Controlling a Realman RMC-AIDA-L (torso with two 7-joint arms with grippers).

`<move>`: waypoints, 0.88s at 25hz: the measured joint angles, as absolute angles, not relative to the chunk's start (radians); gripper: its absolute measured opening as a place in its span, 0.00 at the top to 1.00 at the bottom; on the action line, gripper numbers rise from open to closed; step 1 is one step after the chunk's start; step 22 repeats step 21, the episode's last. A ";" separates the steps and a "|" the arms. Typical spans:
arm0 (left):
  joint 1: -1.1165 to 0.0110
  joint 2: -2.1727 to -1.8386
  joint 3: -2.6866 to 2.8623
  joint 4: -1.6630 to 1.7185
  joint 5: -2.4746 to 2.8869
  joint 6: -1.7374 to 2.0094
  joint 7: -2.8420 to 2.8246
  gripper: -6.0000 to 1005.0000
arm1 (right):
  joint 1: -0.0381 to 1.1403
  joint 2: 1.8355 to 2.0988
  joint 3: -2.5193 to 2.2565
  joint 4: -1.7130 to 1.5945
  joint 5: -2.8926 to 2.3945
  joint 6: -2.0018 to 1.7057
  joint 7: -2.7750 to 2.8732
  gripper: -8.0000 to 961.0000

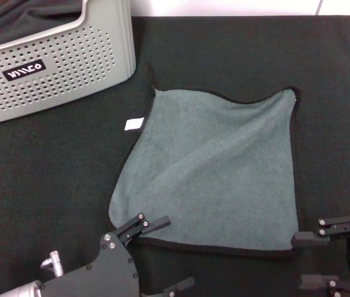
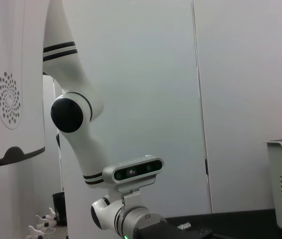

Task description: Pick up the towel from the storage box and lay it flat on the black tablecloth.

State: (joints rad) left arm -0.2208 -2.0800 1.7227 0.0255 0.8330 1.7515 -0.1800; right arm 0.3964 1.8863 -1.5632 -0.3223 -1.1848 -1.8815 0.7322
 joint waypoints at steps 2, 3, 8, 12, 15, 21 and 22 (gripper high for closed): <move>-0.221 -2.075 1.723 0.023 0.833 1.769 -0.205 0.12 | 0.399 1.889 -1.563 -0.322 -1.185 -1.882 0.732 0.55; -0.221 -2.073 1.723 0.023 0.833 1.774 -0.214 0.12 | 0.401 1.892 -1.563 -0.322 -1.185 -1.882 0.731 0.54; -0.225 -2.069 1.724 0.023 0.842 1.781 -0.245 0.12 | 0.414 1.901 -1.569 -0.322 -1.188 -1.878 0.737 0.53; -0.227 -2.067 1.724 0.025 0.860 1.803 -0.276 0.12 | 0.425 1.914 -1.570 -0.322 -1.197 -1.877 0.739 0.51; -0.230 -2.064 1.724 0.028 0.877 1.850 -0.286 0.12 | 0.431 1.924 -1.567 -0.322 -1.208 -1.875 0.739 0.50; -0.235 -2.057 1.721 0.023 0.882 1.860 -0.291 0.12 | 0.440 1.932 -1.570 -0.322 -1.212 -1.841 0.752 0.49; -0.235 -2.057 1.721 0.023 0.882 1.860 -0.291 0.12 | 0.440 1.932 -1.570 -0.322 -1.212 -1.841 0.752 0.49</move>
